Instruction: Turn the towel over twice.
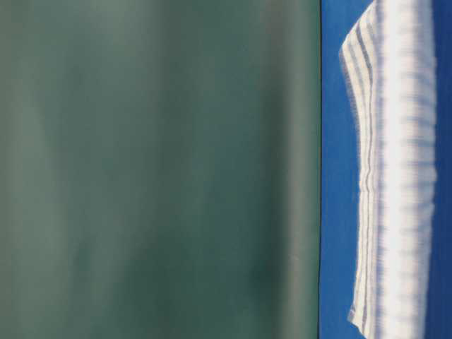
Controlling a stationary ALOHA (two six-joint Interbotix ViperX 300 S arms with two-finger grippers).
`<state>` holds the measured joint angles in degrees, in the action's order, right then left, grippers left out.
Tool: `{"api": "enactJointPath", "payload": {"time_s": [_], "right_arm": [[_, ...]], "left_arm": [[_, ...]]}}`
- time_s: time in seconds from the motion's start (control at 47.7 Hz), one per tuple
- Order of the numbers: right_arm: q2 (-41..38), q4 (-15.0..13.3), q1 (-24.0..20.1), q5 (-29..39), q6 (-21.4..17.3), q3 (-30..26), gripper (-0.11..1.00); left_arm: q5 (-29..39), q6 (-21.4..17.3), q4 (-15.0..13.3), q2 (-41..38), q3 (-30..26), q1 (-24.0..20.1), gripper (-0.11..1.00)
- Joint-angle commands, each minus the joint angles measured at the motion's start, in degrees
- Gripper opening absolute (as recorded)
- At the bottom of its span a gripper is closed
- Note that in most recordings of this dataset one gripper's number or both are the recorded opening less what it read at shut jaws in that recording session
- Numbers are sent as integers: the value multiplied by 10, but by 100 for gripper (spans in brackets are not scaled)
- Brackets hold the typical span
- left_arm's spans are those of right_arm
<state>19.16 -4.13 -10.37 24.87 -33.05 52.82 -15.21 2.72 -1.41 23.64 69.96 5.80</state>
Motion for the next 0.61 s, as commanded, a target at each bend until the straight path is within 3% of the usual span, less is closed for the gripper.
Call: {"api": "enactJointPath", "payload": {"time_s": [0.0,0.21,0.587], "right_arm": [[-20,-2,-21,-36,-18,1,6],[-65,-1,-50,-84,-54,-4,6],[-82,-2,-60,-82,-57,-9,6]], "left_arm": [[-2,5,-1,-21,-14,19,4],[-1,7,-1,-50,-27,61,4],[-1,15,-1,-62,-39,77,4]]}}
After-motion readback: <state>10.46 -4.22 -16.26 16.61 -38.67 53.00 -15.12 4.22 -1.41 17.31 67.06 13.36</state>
